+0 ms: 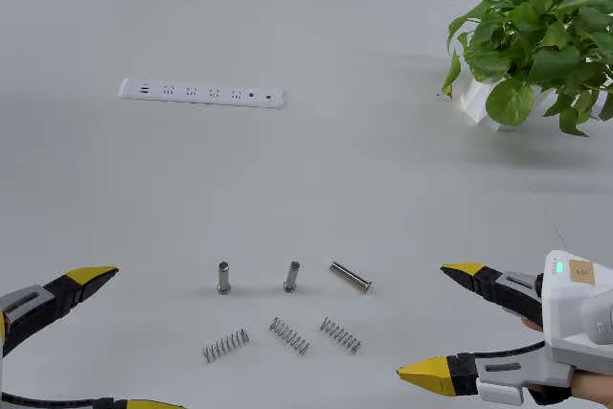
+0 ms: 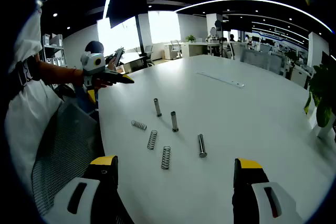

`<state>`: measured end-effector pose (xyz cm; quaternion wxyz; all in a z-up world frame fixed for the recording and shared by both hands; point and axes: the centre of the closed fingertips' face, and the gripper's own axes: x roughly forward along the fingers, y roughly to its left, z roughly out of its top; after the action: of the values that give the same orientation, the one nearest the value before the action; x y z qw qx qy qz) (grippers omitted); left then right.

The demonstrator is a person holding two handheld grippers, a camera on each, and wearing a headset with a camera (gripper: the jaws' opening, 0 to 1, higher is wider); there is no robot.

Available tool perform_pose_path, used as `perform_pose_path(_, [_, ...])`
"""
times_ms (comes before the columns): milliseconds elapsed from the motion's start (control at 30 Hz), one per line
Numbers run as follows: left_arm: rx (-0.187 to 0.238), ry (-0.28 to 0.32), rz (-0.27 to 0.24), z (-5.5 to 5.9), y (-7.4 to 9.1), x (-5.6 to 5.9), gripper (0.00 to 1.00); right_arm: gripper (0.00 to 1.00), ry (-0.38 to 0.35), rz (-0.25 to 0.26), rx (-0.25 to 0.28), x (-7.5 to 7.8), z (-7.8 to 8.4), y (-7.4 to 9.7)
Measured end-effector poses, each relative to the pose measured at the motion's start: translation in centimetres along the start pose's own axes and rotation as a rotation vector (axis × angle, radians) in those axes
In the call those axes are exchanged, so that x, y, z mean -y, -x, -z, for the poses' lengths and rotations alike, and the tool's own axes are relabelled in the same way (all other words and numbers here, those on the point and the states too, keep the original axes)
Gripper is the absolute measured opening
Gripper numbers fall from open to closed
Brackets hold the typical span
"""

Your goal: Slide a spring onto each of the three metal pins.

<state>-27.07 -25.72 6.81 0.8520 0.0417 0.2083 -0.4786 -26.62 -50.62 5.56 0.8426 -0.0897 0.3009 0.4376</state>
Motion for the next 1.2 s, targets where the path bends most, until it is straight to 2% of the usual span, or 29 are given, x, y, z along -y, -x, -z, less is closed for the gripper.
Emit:
perform_pose_path(800, [0.003,0.008,0.001,0.1,0.1,-0.1,0.99,0.9,0.012,-0.012,-0.009,0.1,-0.4,-0.2])
perform_pose_path(1200, [0.01,0.012,0.003,-0.1,-0.2,-0.1,0.99,0.89,0.028,-0.027,-0.022,0.5,-1.2,-1.1])
